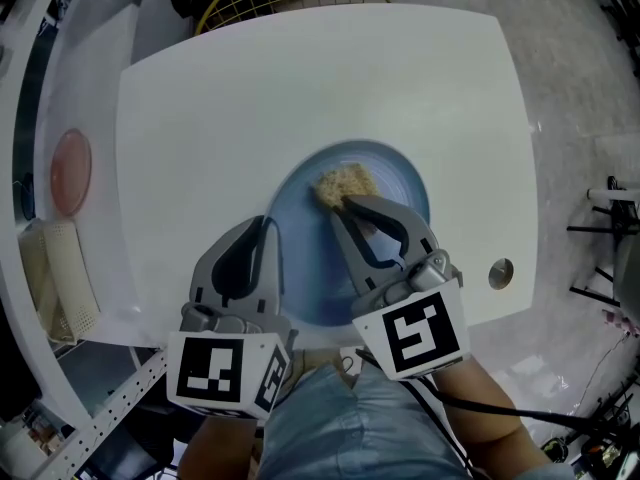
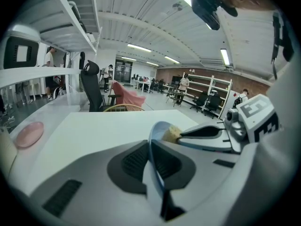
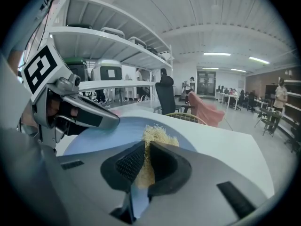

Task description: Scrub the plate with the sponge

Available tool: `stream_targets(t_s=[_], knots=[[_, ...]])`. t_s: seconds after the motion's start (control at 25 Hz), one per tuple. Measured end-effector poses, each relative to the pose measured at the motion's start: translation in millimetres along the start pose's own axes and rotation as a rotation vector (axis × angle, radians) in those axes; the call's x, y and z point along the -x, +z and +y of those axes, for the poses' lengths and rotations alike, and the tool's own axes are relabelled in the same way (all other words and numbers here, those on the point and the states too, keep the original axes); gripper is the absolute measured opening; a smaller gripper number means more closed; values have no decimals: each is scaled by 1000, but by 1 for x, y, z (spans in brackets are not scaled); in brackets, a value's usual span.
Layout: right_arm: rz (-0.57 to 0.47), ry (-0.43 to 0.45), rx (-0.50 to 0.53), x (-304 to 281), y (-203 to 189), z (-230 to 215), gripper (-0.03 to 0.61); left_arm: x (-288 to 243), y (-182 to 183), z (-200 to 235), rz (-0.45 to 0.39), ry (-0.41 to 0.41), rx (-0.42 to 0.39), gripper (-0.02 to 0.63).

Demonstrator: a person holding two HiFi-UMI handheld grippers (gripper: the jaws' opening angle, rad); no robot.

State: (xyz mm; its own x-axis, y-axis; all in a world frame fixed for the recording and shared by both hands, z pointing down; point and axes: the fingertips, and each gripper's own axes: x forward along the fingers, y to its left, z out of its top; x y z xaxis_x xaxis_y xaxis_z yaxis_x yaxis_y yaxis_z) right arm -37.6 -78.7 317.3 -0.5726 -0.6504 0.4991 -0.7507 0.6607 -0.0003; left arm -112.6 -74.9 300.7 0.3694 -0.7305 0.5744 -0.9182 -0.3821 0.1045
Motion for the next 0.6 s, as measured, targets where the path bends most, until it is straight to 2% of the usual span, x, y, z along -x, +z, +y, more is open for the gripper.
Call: stream_targets(t_s=[0.6], knots=[[-33,128,8,16,0,56,41,2,-3,-1,0,3,-8,23]])
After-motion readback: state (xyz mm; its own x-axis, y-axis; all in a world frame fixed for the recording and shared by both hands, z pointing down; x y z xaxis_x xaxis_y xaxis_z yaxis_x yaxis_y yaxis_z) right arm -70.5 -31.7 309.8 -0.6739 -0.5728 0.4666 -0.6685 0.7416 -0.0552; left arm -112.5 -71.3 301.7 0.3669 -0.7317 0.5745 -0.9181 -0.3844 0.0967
